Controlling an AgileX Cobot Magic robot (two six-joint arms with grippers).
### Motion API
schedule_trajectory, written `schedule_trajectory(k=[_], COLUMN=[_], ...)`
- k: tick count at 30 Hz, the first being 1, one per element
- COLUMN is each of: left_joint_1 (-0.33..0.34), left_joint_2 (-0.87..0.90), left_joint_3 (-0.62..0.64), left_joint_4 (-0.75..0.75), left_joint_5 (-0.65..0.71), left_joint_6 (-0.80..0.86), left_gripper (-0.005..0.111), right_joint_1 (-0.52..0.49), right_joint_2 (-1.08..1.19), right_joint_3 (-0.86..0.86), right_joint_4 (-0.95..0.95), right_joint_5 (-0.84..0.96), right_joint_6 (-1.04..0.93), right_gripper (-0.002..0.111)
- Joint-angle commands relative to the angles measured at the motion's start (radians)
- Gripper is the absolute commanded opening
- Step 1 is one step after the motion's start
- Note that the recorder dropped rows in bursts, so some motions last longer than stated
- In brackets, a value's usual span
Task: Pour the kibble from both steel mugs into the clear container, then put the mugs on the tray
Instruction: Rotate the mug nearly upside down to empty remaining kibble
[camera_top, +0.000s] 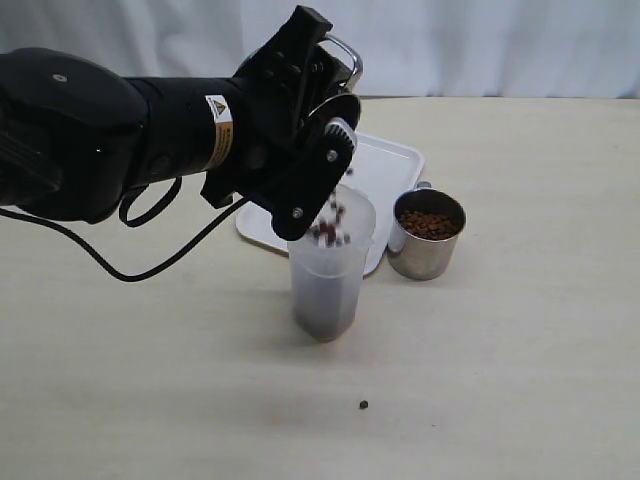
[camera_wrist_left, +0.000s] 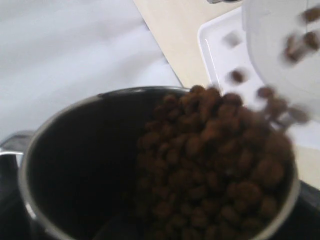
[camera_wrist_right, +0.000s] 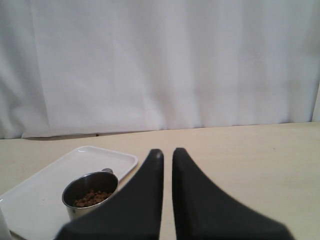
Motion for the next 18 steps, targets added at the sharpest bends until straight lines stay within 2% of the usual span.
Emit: schedule_trajectory(k=[1, 5, 18], left_joint_1=[-0.002, -0.002, -0.002], left_joint_2=[-0.007, -0.007, -0.007], left_joint_3=[-0.011, -0.009, 0.021], left_joint_4=[0.003, 0.003, 0.003], left_joint_5=[0.015, -0.024, -0.031], left_joint_6=[0.014, 0.024, 0.044], left_gripper=[0.000, 0.000, 0.000], right_joint_1=[-0.006, -0.006, -0.006], right_joint_2=[-0.004, -0.004, -0.004], right_joint_3=[0.004, 0.004, 0.004], right_joint_4=[0.005, 0.005, 0.005], right_joint_5=[-0.011, -0.011, -0.011], right_joint_6=[-0.004, -0.004, -0.004], right_gripper=[0.005, 0.005, 0.005])
